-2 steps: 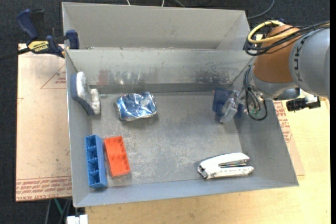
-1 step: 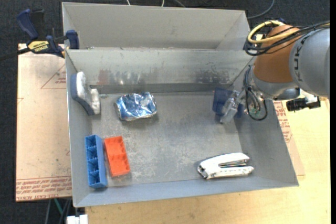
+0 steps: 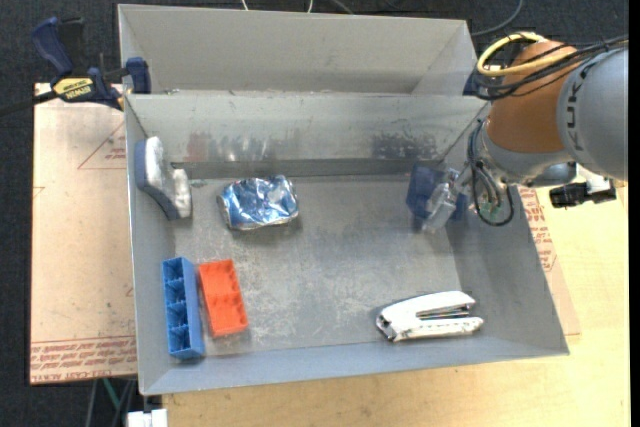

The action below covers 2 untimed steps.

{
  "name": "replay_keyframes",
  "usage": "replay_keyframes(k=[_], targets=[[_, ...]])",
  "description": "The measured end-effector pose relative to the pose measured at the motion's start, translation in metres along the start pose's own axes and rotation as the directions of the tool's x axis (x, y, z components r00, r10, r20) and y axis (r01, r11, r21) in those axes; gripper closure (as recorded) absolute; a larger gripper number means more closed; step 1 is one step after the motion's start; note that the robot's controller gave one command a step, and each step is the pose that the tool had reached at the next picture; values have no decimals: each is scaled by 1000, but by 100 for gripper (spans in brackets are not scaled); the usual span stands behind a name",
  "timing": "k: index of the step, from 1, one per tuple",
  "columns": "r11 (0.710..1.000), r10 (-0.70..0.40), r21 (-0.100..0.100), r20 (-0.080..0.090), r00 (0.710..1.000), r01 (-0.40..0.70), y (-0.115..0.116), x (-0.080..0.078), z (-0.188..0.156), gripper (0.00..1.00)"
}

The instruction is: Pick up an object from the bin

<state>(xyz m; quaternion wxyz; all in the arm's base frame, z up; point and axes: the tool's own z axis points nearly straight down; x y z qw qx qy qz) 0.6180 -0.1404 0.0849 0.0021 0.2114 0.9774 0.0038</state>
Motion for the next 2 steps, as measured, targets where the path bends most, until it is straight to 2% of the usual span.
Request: replay_keyframes(k=[1, 2], targets=[[1000, 0, 1, -4, 1000, 0, 0, 1, -40, 100], [1000, 0, 0, 3, 1000, 0, 0, -1, -83, 100]])
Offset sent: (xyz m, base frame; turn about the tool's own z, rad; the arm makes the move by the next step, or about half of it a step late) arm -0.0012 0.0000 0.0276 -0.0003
